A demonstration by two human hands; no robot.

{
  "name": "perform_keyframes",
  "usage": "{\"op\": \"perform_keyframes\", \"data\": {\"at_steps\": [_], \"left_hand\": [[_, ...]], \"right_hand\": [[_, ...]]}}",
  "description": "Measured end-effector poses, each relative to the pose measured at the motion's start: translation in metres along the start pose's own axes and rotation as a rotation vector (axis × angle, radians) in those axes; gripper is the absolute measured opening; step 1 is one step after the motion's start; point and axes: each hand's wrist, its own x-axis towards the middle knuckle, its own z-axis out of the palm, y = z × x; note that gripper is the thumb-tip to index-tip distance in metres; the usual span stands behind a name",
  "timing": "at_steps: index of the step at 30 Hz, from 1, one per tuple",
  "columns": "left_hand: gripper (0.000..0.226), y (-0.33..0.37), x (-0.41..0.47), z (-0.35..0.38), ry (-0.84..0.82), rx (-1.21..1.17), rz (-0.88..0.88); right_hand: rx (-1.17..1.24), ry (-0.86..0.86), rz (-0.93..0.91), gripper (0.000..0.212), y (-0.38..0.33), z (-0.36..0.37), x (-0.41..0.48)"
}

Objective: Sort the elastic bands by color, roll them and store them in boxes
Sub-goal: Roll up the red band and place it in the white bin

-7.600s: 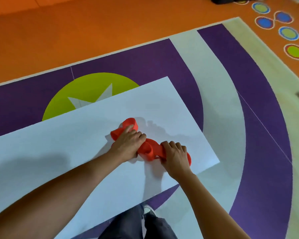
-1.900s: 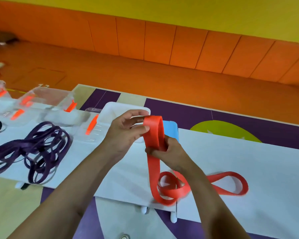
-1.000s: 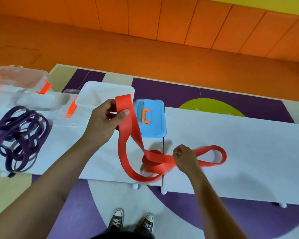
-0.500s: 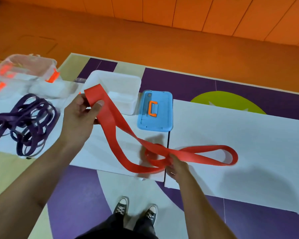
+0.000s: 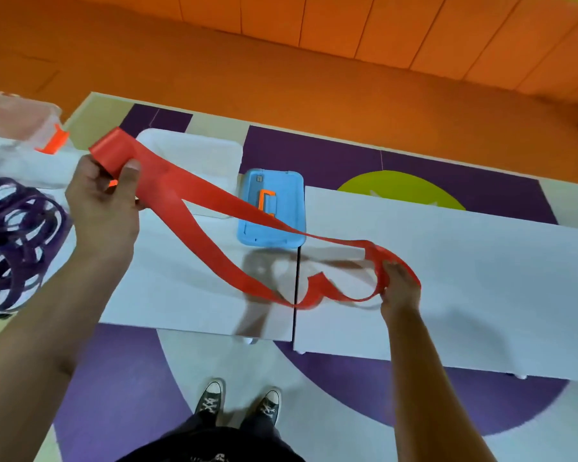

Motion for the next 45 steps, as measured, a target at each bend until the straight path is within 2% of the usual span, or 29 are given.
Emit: {"op": "perform_keyframes", "data": {"at_steps": [3,8,9,12,15,18,21,23,25,27,29,31,32,36,39,45], "left_hand": [[0.015,0.003,0.004,0.004,0.002,-0.019,0.025],[0.014,0.001,-0.003,0.01,-0.027,-0.026,0.016],[0.014,0.002,-0.003,0.009,-0.029,-0.041,0.008],[0.017,0.005,-0.005,0.009,-0.112,-0.051,-0.005],[0.019,0.004,-0.014,0.011,-0.239,0.0,-0.013],[0.019,0.003,-0.025,0.014,-0.307,0.054,-0.03],[0.019,0.007,-0.035,0.017,-0.338,0.085,-0.041],[0.019,0.012,-0.039,0.015,-0.356,0.114,-0.04],[0.02,0.018,-0.039,0.011,-0.384,0.184,-0.014],[0.021,0.024,-0.04,0.006,-0.428,0.253,0.006],[0.022,0.033,-0.044,0.002,-0.474,0.262,0.02],[0.023,0.041,-0.049,0.0,-0.496,0.263,0.04],[0.025,0.046,-0.05,-0.001,-0.492,0.266,0.05],[0.029,0.056,-0.047,-0.009,-0.504,0.282,0.068],[0.029,0.06,-0.045,-0.015,-0.565,0.256,0.082],[0.022,0.075,-0.04,-0.022,-0.7,0.273,0.201]], "right_hand": [[-0.132,0.233,-0.08,0.017,-0.017,-0.031,0.009],[-0.029,0.516,-0.105,0.035,-0.037,-0.067,0.03],[-0.042,0.542,-0.07,0.042,-0.042,-0.073,0.031],[-0.289,0.52,0.017,0.056,-0.048,-0.079,0.022],[-0.423,0.416,-0.107,0.052,-0.045,-0.054,0.001],[-0.478,0.234,-0.266,0.042,-0.038,-0.013,-0.025],[-0.487,-0.039,-0.425,0.036,-0.039,0.038,-0.063],[-0.476,-0.288,-0.521,0.039,-0.046,0.071,-0.095],[-0.525,-0.581,-0.621,0.053,-0.056,0.098,-0.132],[-0.558,-0.845,-0.659,0.079,-0.064,0.117,-0.166],[-0.603,-0.971,-0.682,0.099,-0.068,0.138,-0.195],[-0.633,-0.988,-0.765,0.101,-0.065,0.154,-0.214],[-0.623,-0.973,-0.802,0.094,-0.063,0.161,-0.219],[-0.601,-0.942,-0.817,0.042,-0.064,0.163,-0.22],[-0.656,-0.965,-0.818,0.021,-0.076,0.157,-0.22],[-0.681,-0.957,-0.723,0.008,-0.095,0.15,-0.224]]}}
